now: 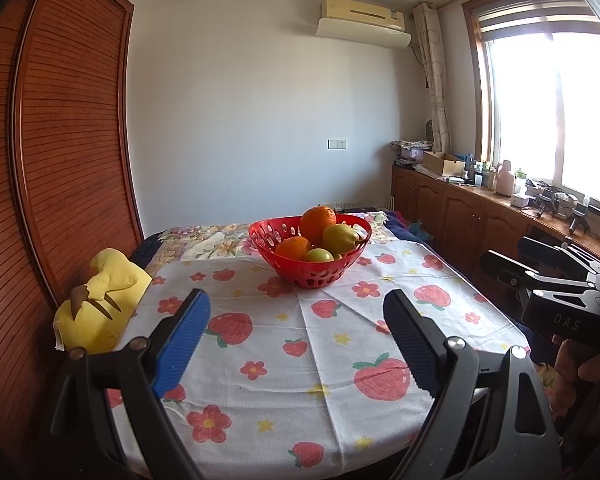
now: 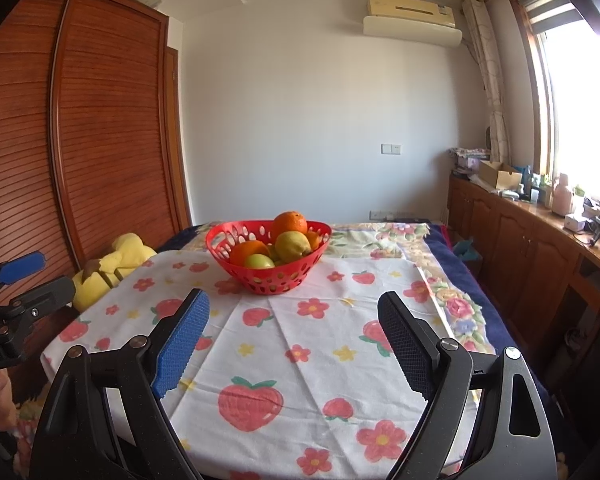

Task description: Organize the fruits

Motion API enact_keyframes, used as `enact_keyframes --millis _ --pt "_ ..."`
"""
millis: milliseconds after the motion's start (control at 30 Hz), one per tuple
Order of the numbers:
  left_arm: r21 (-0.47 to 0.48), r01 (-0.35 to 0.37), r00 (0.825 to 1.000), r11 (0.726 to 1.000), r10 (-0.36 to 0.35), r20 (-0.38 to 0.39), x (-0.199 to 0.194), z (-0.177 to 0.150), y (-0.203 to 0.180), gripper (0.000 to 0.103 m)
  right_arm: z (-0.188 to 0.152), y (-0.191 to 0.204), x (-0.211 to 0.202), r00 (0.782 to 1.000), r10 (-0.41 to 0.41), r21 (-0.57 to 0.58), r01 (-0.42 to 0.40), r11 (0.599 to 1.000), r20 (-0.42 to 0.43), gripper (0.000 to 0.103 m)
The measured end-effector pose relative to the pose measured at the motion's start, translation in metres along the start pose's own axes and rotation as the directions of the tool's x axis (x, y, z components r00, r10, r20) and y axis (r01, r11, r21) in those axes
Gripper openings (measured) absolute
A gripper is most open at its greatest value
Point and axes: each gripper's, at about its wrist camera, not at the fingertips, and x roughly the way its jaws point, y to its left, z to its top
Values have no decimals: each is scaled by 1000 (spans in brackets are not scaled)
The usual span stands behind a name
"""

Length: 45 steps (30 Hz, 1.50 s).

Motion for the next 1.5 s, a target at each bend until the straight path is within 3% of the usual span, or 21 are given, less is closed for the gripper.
enact_keyframes --millis 1500 --pt "3 -5 1000 1000 5 15 -7 0 -1 89 0 -1 -1 1000 -2 2 2 1000 4 88"
